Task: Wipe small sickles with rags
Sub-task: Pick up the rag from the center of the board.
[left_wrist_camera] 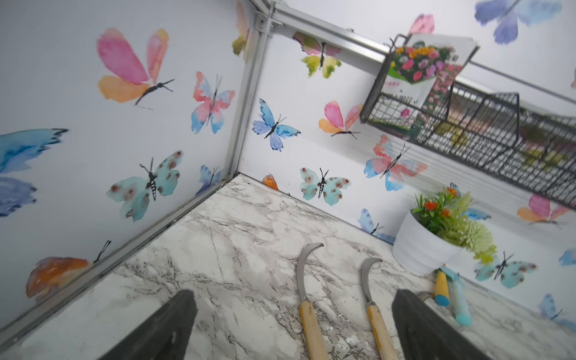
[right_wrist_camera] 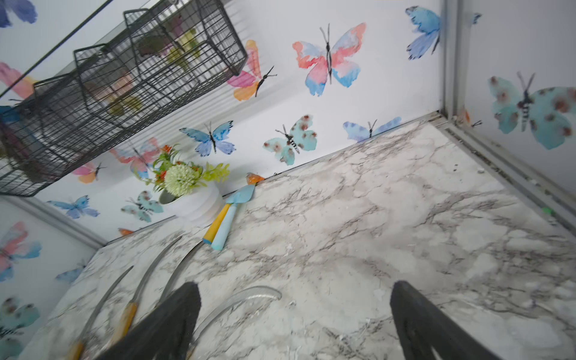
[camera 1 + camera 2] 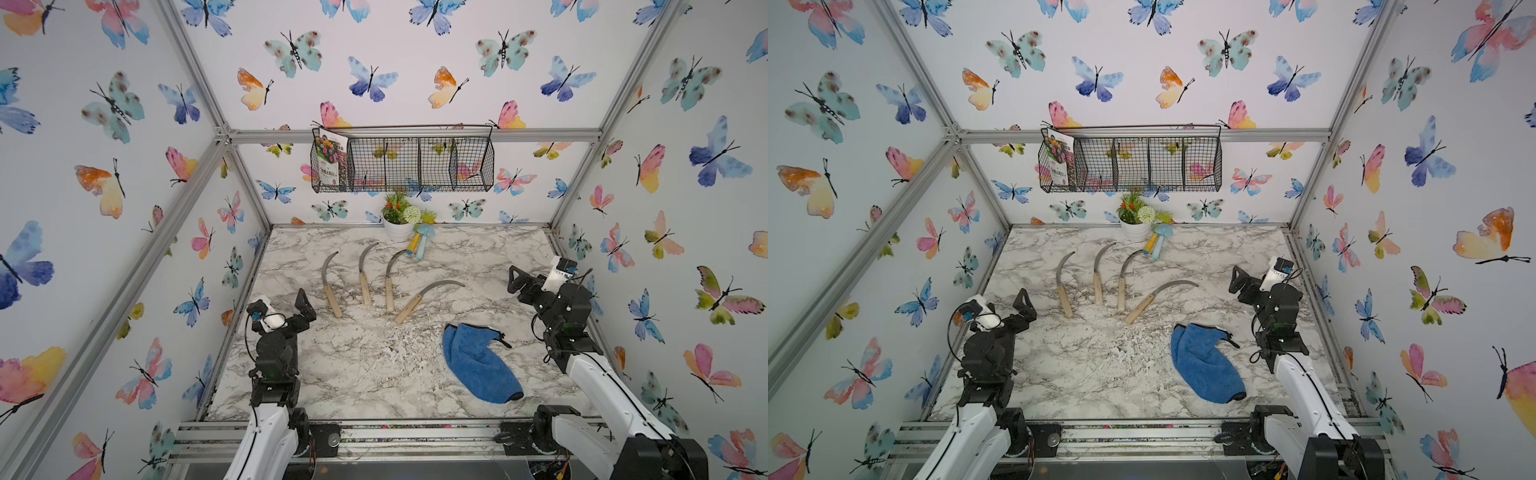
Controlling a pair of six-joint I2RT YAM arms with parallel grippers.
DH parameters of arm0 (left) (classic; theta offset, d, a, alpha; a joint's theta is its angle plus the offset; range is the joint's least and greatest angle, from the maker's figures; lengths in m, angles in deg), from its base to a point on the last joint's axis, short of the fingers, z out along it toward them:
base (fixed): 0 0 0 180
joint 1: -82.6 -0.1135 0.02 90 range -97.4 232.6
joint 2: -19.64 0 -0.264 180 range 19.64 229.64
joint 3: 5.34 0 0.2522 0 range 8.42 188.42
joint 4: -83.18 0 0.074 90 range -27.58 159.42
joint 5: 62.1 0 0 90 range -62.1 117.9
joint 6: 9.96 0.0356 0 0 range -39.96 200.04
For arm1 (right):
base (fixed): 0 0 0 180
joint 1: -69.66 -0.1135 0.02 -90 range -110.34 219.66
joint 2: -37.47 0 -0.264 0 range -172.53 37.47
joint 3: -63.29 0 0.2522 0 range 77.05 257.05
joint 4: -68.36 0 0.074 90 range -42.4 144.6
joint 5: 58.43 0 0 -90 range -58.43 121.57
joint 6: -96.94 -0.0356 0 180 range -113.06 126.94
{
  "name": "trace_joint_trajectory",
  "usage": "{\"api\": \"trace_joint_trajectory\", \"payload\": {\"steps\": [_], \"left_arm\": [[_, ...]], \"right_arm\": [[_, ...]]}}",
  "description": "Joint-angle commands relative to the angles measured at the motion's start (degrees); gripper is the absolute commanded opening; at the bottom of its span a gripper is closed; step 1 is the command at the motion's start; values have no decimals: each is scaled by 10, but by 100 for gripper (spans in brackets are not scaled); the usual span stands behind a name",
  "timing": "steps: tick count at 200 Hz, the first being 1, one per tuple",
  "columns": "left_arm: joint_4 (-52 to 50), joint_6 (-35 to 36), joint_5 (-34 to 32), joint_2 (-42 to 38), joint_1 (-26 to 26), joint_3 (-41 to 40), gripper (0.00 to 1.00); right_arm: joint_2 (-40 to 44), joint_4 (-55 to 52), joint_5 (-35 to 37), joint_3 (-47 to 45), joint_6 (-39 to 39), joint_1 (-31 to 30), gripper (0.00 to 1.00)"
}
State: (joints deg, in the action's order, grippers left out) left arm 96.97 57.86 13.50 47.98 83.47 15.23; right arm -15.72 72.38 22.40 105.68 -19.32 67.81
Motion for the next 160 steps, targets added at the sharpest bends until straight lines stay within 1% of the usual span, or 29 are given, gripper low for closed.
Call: {"api": "trace_joint_trajectory", "payload": {"steps": [1,10,16,24,30,39,44,54,59,67,72,77,88,94,101,114,130,142,153,160], "left_arm": [[-120,-119,-90,-98,-1,-33,99],[-109,-114,-73,-121,-4,-46,99],[-94,-99,-39,-128,-6,-50,99],[-62,-82,0,-124,-6,-57,99],[-51,-80,10,-116,-6,-58,99],[-47,-94,-3,-96,-8,-54,99],[-47,-103,-17,-80,-7,-50,99],[-53,-149,-53,-44,-7,-47,99],[-49,-158,-61,-25,-8,-45,99],[-57,-159,-59,7,-11,-31,99],[-62,-160,-56,26,-11,-19,99],[-63,-160,-51,46,-11,-10,99],[-66,-156,-43,86,-12,8,99],[-69,-157,-44,107,-12,18,99],[-73,-158,-46,126,-11,29,99],[-80,-159,-48,154,-11,44,99],[-80,-159,-46,170,-12,50,99],[-78,-159,-46,170,-11,49,99],[-76,-158,-44,168,-12,47,99],[-75,-158,-43,165,-11,46,99]], "right_arm": [[54,-48,-77,-10,-42,-1,98],[72,-62,-74,-13,-49,-1,98],[81,-78,-66,-11,-52,-1,98],[91,-109,-39,-6,-60,-1,98],[97,-137,-13,-2,-72,-1,98],[108,-173,20,3,-77,-1,98],[116,-194,26,8,-75,-1,98],[135,-208,45,3,-68,-1,98],[144,-219,70,-1,-86,-1,98],[153,-265,87,5,-113,-1,98],[154,-297,86,15,-112,-1,98],[154,-313,71,19,-105,-1,98],[140,-304,14,15,-99,-1,98],[125,-316,-10,21,-95,-2,98],[108,-328,-24,23,-94,-2,98],[87,-314,-45,8,-93,-4,98],[77,-313,-28,-9,-94,-18,98],[74,-321,-13,-14,-94,-39,98],[66,-329,12,-11,-97,-83,98],[57,-341,49,-4,-106,-127,98]]}}
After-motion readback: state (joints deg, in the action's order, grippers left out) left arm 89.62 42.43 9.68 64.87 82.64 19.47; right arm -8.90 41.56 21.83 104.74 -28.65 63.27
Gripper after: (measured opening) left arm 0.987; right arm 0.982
